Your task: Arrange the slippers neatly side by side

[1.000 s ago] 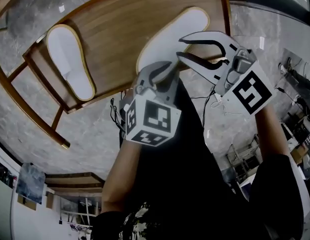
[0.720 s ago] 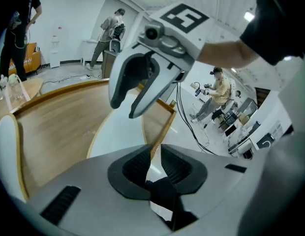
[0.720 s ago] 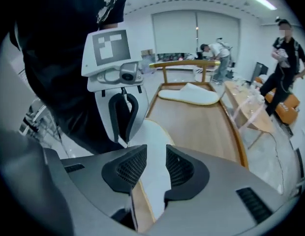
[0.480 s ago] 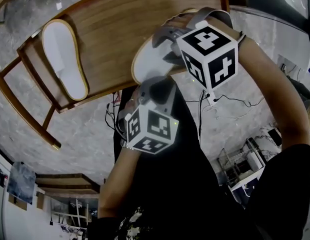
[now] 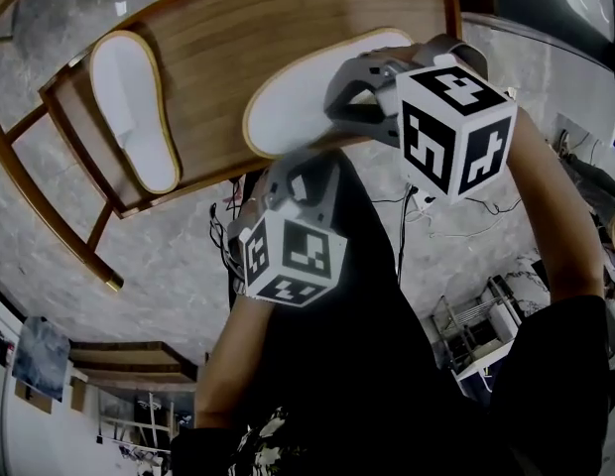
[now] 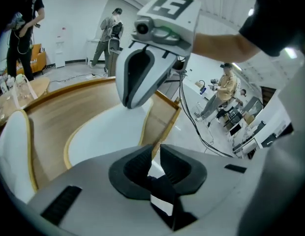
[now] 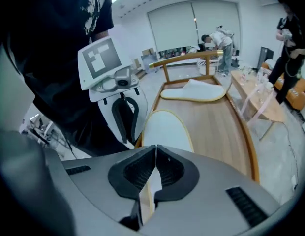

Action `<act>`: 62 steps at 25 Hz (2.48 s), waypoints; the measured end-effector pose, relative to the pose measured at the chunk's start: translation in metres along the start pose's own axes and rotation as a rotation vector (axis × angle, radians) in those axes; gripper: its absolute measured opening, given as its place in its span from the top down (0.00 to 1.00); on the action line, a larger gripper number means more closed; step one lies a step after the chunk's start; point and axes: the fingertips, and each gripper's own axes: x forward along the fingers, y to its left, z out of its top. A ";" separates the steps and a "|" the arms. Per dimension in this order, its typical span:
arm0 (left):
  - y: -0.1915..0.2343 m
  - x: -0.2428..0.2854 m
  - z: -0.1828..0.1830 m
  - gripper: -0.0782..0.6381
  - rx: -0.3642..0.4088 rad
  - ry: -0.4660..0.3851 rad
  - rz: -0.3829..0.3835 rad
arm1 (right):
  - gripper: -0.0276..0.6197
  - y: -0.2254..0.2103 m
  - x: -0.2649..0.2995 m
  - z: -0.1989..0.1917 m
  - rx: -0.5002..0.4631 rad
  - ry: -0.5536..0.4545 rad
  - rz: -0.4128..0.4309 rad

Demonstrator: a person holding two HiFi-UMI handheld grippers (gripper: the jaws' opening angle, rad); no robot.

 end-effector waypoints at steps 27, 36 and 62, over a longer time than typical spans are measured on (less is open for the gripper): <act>0.152 -0.023 0.055 0.83 -0.013 -0.123 0.354 | 0.95 -0.078 -0.032 -0.010 1.250 -0.890 -0.593; 0.188 -0.126 0.037 0.66 -0.136 -0.305 0.637 | 0.95 -0.094 -0.004 -0.035 1.331 -0.860 -0.718; 0.202 -0.120 0.020 0.87 -0.531 -0.463 0.505 | 0.95 -0.100 -0.032 0.004 1.264 -0.952 -0.719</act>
